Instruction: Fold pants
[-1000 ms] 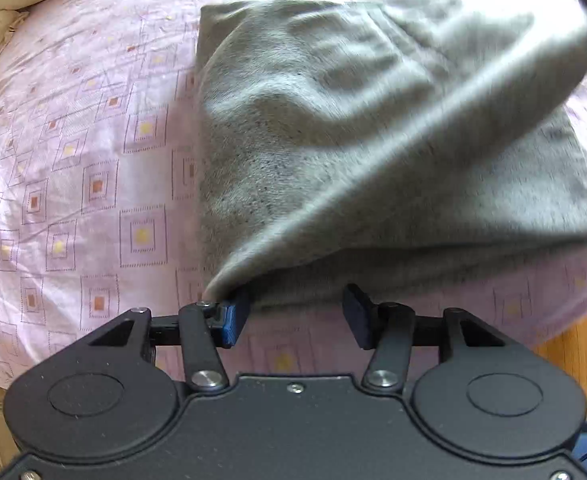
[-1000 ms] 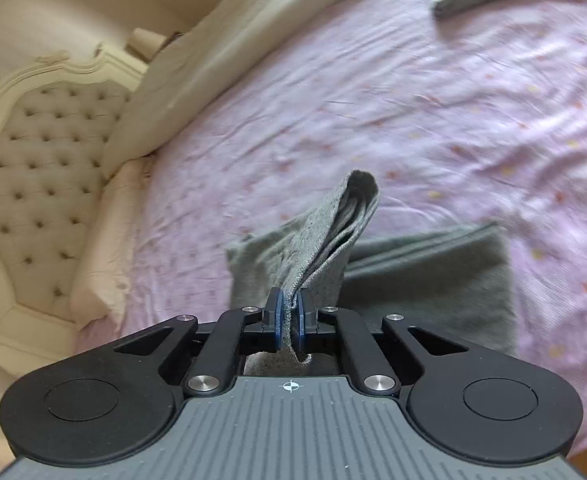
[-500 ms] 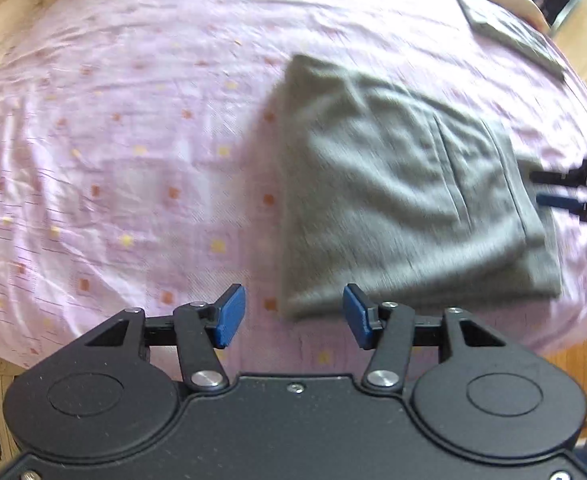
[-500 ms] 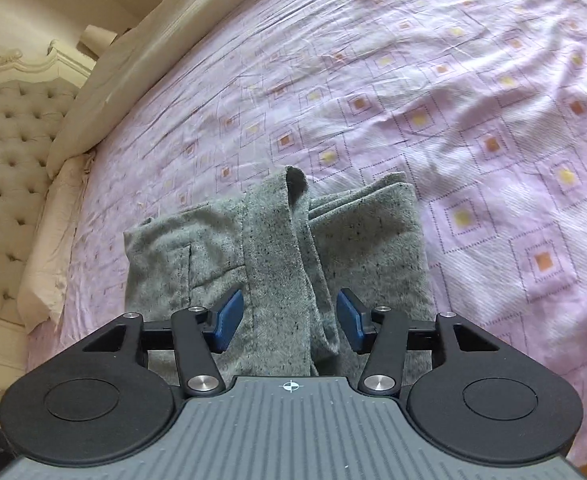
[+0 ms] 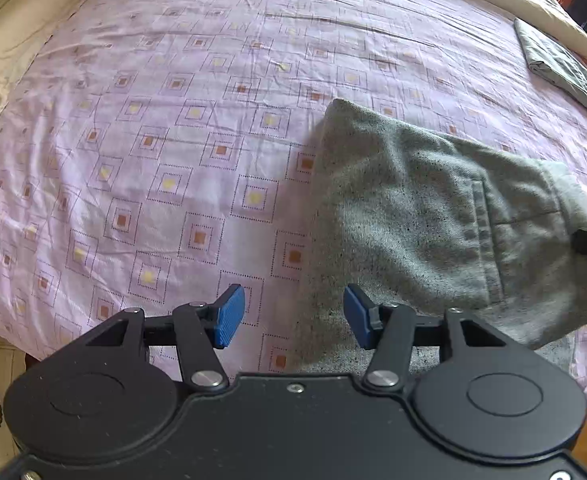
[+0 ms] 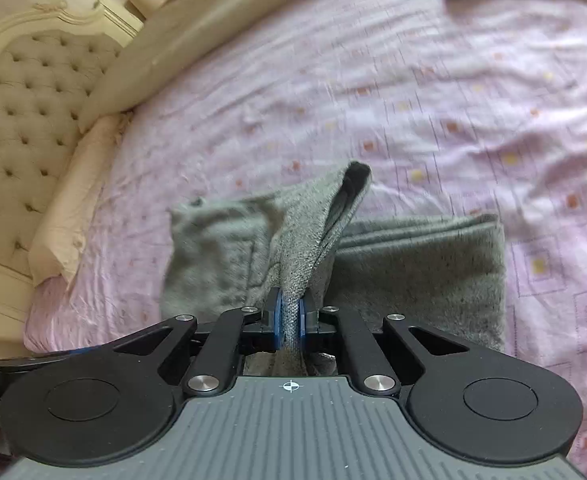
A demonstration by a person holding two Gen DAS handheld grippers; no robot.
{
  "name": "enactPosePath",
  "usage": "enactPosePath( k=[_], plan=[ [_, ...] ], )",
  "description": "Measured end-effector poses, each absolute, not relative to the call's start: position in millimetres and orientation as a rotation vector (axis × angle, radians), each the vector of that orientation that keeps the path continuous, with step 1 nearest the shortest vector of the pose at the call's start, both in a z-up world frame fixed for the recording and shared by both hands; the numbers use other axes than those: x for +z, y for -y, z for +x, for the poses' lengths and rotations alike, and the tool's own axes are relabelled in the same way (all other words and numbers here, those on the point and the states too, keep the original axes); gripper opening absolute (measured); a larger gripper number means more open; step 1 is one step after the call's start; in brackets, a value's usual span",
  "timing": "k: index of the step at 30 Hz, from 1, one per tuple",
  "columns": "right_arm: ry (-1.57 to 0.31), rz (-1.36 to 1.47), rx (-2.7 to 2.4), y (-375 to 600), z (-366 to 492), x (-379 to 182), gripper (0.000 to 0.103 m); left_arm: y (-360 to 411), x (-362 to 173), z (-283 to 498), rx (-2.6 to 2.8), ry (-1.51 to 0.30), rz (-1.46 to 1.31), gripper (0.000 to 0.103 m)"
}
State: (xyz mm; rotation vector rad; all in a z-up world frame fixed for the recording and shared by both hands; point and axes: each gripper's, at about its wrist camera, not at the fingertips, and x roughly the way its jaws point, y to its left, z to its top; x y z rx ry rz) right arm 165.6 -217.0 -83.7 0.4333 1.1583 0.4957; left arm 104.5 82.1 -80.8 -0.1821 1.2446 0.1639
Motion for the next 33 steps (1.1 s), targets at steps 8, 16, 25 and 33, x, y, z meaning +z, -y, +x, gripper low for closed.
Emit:
enactPosePath(
  k=[8,16,25,33],
  plan=[
    [-1.227,0.354,0.23,259.4,133.6,-106.3,0.009,-50.5,-86.5,124.1,0.076,-1.254,-0.091,0.059],
    [-1.057,0.238,0.164,252.1,136.3,-79.6,0.034,-19.3,-79.6,161.4,-0.005,-1.216,-0.024,0.06],
    [-1.117,0.037,0.355,204.1,184.0,-108.9,0.035,4.1,-108.6,227.1,-0.009,-1.216,0.078,0.061],
    [-1.146,-0.001,0.307,197.6,210.0,-124.9,0.035,-12.8,-156.7,273.8,0.083,-1.344,0.033,0.078]
  ],
)
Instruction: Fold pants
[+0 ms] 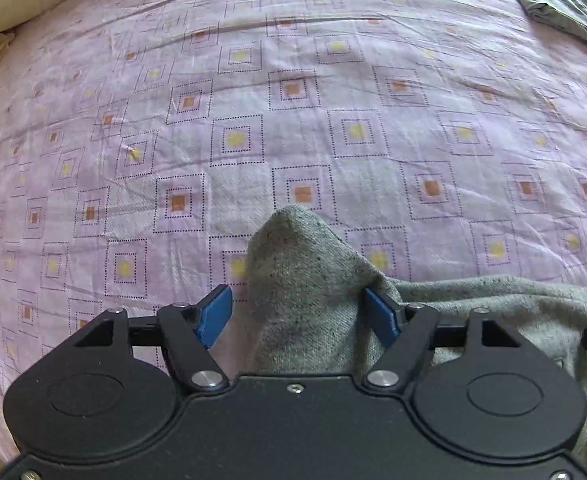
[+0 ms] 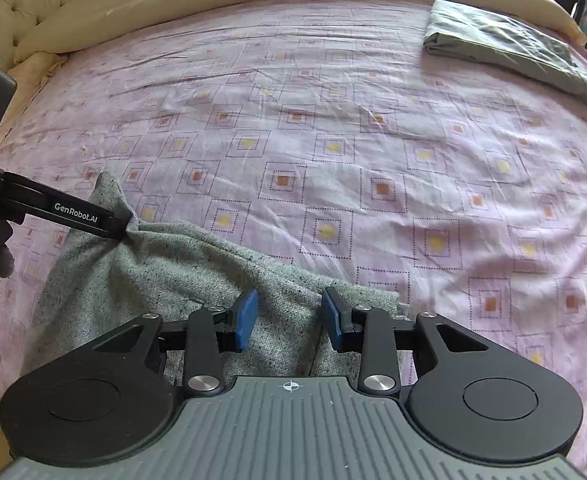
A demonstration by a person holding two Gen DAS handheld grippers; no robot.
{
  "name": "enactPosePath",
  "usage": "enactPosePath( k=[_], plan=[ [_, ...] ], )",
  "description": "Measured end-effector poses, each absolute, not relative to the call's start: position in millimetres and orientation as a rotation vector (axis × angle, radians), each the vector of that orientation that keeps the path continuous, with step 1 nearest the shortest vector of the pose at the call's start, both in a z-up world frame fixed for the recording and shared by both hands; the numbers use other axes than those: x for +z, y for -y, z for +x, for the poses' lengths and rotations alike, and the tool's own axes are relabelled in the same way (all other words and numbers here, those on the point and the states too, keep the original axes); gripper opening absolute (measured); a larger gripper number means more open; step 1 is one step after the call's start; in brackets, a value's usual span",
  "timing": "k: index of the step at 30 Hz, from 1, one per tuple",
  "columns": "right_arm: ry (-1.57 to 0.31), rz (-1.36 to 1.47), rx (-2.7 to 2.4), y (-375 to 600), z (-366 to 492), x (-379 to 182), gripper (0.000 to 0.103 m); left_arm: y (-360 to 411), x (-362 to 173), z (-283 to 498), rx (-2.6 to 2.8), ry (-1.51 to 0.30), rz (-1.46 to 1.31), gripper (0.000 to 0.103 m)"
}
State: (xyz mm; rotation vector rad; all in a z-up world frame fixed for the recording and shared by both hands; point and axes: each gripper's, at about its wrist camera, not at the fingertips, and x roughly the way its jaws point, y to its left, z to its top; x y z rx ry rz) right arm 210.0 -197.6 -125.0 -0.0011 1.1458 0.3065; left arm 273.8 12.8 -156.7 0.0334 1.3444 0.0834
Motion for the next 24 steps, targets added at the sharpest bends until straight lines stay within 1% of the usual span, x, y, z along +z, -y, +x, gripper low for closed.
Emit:
enactPosePath(
  k=[5,9,13,14,17,20,22,23,24],
  plan=[
    [-1.139,0.026,0.263,204.4,216.3,-131.2,0.035,-14.8,-157.3,278.0,0.062,-1.345,0.04,0.081],
    [-1.116,0.058,0.232,214.5,215.5,-124.6,0.035,-21.4,-132.6,273.6,0.059,-1.282,0.043,0.079],
    [-1.082,0.138,0.18,233.7,200.1,-111.8,0.039,-22.7,-112.3,251.9,0.038,-1.25,0.072,0.077],
    [-1.078,0.158,0.171,239.3,193.7,-109.9,0.041,-21.4,-111.0,243.6,0.027,-1.254,0.079,0.077],
    [-1.117,0.179,0.161,249.3,175.0,-115.4,0.042,-14.7,-116.6,212.9,-0.013,-1.293,0.089,0.077],
    [-1.176,0.211,0.166,256.8,154.1,-129.3,0.051,-5.4,-135.0,180.3,-0.028,-1.358,0.105,0.077],
    [-1.211,0.242,0.169,260.4,140.2,-136.2,0.054,-1.2,-146.0,161.3,-0.029,-1.387,0.117,0.079],
    [-1.216,0.267,0.167,262.0,132.8,-137.6,0.059,0.4,-149.5,153.4,-0.033,-1.388,0.121,0.083],
    [-1.221,0.29,0.167,263.9,128.1,-138.9,0.062,1.2,-150.4,147.9,-0.024,-1.372,0.129,0.089]
  ],
)
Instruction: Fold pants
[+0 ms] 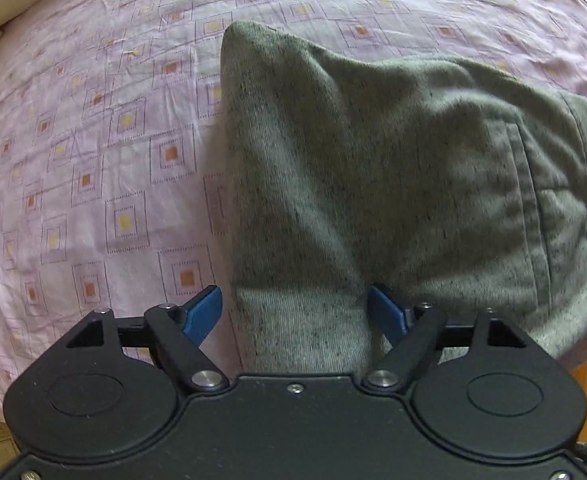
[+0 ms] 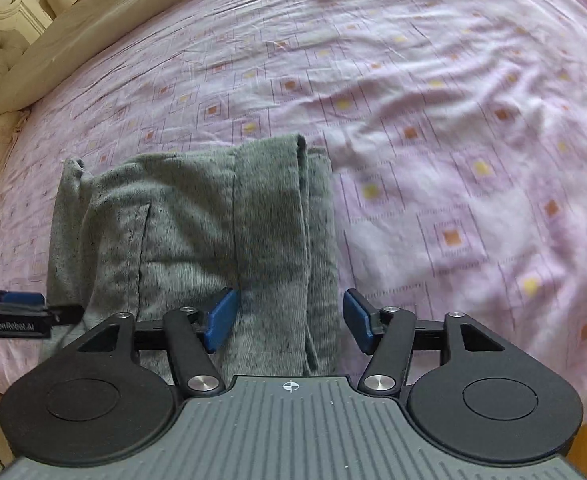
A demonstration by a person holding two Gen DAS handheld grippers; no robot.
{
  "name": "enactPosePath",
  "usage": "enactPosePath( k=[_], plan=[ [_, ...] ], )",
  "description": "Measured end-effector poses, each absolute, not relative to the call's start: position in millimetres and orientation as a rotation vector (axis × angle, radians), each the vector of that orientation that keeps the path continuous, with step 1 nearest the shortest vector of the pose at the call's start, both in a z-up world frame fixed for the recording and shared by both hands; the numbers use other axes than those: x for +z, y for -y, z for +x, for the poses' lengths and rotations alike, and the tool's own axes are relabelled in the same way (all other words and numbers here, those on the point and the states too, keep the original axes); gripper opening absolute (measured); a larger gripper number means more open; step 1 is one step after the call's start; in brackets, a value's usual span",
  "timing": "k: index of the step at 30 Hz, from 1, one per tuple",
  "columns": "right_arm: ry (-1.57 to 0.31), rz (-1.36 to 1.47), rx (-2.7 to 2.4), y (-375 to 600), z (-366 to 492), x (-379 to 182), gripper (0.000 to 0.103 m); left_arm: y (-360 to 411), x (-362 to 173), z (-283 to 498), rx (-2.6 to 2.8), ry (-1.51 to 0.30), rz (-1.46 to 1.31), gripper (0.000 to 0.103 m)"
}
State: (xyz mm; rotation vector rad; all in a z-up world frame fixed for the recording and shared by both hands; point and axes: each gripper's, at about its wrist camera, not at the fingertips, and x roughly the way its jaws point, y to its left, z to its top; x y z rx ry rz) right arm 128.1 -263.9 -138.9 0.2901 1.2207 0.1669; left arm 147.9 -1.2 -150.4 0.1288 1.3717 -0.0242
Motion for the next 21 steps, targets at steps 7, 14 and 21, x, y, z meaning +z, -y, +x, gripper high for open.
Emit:
enactPosePath(
  k=[7,14,21],
  plan=[
    [-1.263,0.413,0.184,274.2,135.9,-151.9,0.071,-18.3,-167.3,171.5,-0.013,-1.427,0.018,0.103],
    [-1.274,0.409,0.241,271.3,156.7,-155.8,0.078,-29.5,-179.4,203.1,-0.025,-1.501,-0.103,0.103],
    [-1.298,0.405,0.287,259.8,168.1,-161.7,0.103,-18.4,-181.9,218.4,-0.03,-1.487,-0.1,0.103]
  ],
)
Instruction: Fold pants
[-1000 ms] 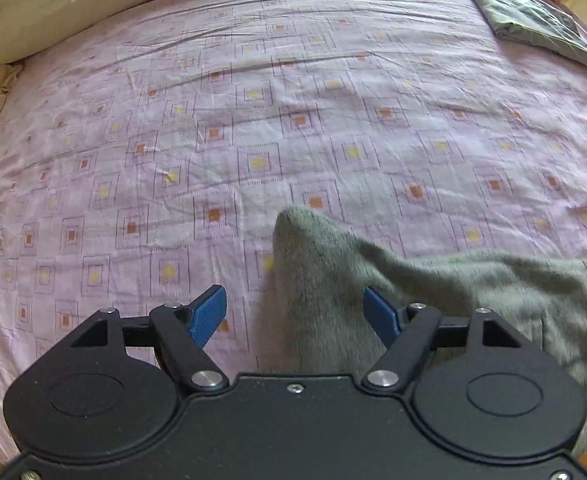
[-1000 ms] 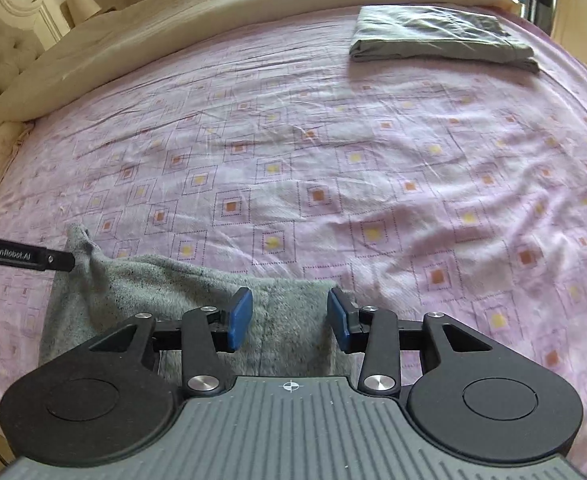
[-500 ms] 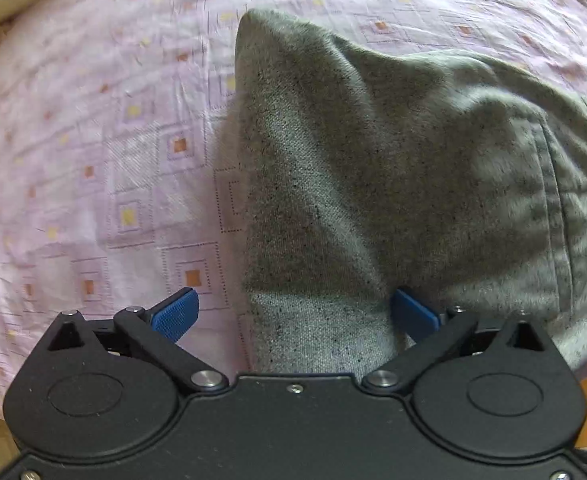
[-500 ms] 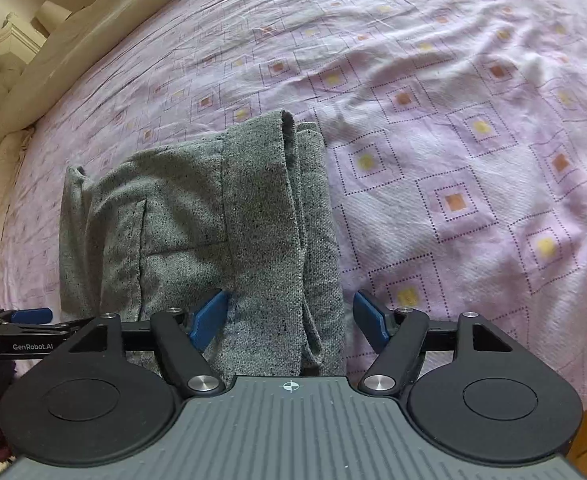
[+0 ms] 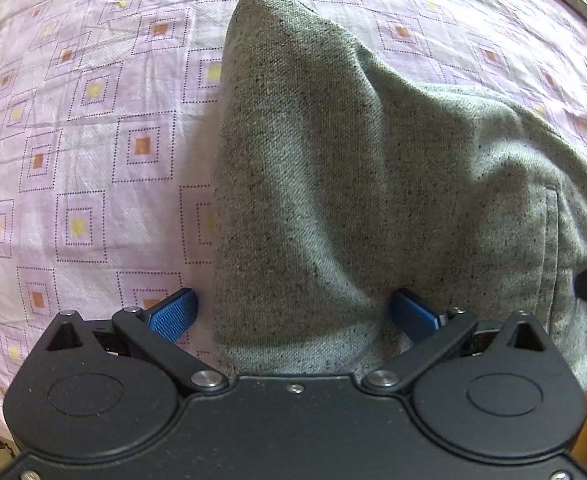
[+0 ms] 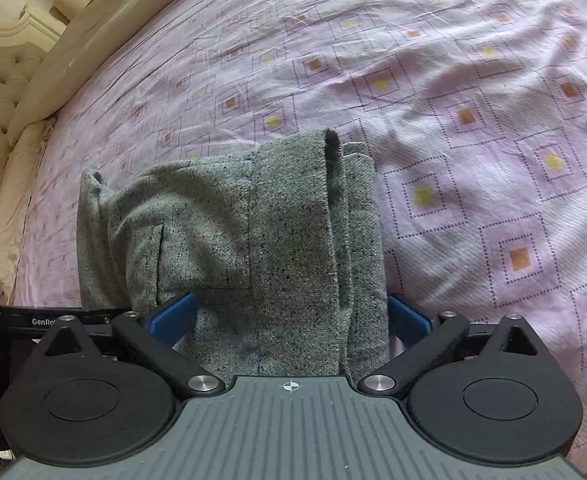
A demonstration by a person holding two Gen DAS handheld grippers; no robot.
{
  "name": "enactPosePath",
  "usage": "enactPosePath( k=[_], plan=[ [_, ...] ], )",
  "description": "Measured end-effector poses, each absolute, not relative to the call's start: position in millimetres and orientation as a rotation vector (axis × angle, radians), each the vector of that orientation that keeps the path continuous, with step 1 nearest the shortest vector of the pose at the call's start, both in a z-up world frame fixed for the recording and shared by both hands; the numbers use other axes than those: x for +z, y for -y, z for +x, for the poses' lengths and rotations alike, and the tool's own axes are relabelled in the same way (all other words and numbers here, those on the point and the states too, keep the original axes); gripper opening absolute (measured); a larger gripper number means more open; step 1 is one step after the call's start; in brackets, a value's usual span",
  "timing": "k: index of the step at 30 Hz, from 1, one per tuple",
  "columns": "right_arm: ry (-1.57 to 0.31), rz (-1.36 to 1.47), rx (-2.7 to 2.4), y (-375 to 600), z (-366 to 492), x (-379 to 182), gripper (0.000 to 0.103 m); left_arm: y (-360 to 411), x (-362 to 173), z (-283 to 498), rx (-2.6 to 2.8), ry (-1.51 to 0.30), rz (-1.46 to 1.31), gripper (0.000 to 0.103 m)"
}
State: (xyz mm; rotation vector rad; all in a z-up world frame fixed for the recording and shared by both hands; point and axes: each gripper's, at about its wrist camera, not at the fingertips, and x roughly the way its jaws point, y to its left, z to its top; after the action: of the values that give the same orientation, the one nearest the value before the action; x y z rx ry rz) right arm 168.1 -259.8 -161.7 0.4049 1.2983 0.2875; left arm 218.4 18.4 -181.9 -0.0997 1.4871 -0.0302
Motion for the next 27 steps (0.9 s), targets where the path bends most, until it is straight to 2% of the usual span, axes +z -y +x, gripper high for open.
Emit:
enactPosePath(
  k=[13,14,15,16,17,18,20,23,27],
  plan=[
    [-1.293,0.33,0.232,244.6,165.1,-159.6,0.103,-7.5,-180.3,222.5,0.014,-1.45,-0.166,0.102],
    [-1.293,0.356,0.229,248.0,165.8,-158.8,0.093,-8.8,-178.3,218.4,0.005,-1.438,-0.18,0.093],
    [-1.286,0.381,0.222,252.8,166.1,-156.4,0.065,-7.5,-171.9,214.3,-0.022,-1.417,-0.184,0.075],
    [-1.281,0.41,0.233,258.5,166.5,-153.7,0.045,-6.4,-165.4,210.0,-0.032,-1.404,-0.183,0.068],
    [-1.296,0.49,0.29,265.9,168.2,-153.2,0.033,-4.2,-159.1,207.3,-0.029,-1.39,-0.176,0.051],
    [-1.298,0.53,0.294,270.8,168.3,-149.9,0.029,-3.3,-153.4,205.1,-0.026,-1.378,-0.173,0.039],
    [-1.282,0.475,0.324,267.5,167.8,-137.4,0.026,-6.1,-141.0,200.9,0.001,-1.354,-0.199,0.025],
    [-1.245,0.375,0.388,250.6,168.2,-107.5,0.025,-18.8,-117.7,196.1,0.031,-1.308,-0.295,0.023],
    [-1.162,0.34,0.46,226.8,183.4,-69.2,0.025,-43.9,-85.4,198.2,0.053,-1.235,-0.282,0.022]
  ],
)
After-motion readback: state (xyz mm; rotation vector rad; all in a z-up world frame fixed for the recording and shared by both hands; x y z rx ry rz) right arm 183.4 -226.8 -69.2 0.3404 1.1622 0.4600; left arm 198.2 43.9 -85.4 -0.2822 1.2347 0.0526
